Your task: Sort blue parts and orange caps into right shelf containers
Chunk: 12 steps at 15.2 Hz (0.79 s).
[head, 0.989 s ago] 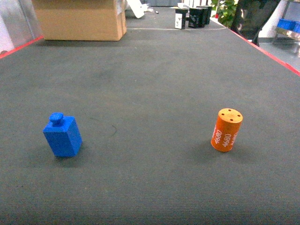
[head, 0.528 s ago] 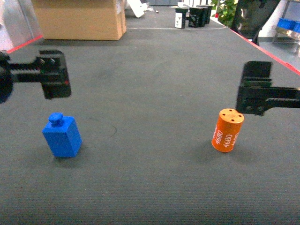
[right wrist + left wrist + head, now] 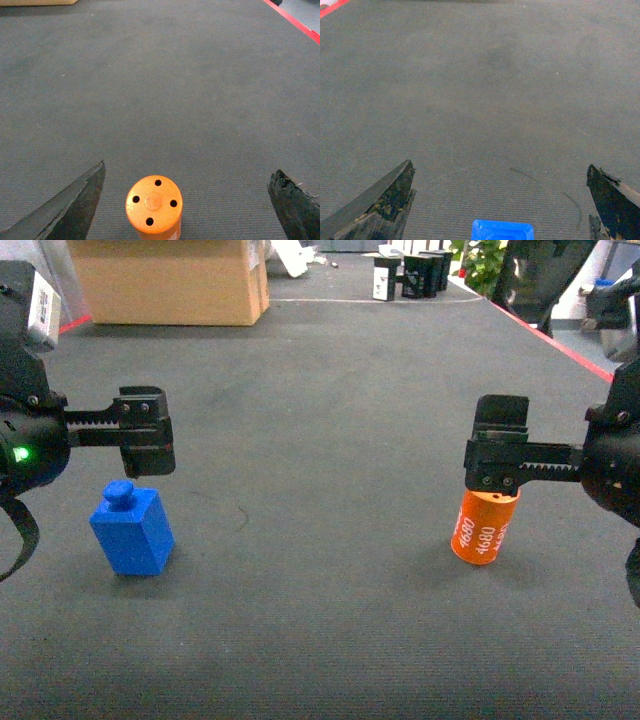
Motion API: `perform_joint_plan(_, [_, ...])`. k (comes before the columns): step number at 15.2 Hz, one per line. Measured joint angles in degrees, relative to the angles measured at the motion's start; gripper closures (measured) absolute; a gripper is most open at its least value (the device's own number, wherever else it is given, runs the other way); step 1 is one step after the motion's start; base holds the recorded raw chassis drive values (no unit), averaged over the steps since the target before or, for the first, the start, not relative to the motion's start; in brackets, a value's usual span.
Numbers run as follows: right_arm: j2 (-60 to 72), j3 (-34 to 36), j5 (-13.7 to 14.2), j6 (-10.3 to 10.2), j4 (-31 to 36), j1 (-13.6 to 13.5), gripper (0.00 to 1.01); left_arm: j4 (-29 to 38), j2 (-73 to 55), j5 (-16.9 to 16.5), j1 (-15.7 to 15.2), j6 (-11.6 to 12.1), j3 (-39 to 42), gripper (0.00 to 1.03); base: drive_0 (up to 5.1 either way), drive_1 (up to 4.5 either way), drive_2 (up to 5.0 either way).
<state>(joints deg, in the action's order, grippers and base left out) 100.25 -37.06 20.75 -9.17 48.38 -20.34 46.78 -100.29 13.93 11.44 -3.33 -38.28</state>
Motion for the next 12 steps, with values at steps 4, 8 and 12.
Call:
perform_joint_plan(4, [3.63,-1.73,0.2,-1.66,-0.85,-0.63,0.03,0.13,-3.78,-0.33,0.59,-1.18,-0.5,0.05,0.0,0.0,0.0])
perform_joint_plan(8, [15.1,-7.02,-1.05,-3.21,-1.99,0.92,0.03,-0.66,-11.58,-1.95,-0.63,-1.9,-1.46,0.05,0.0,0.0,0.0])
perform_joint_plan(12, [20.26,-10.58,-1.11,-3.45,-2.03,0.9,0.03,-2.58,-16.09,-2.19,-0.61,-2.27,-3.56,0.05,0.0,0.0,0.0])
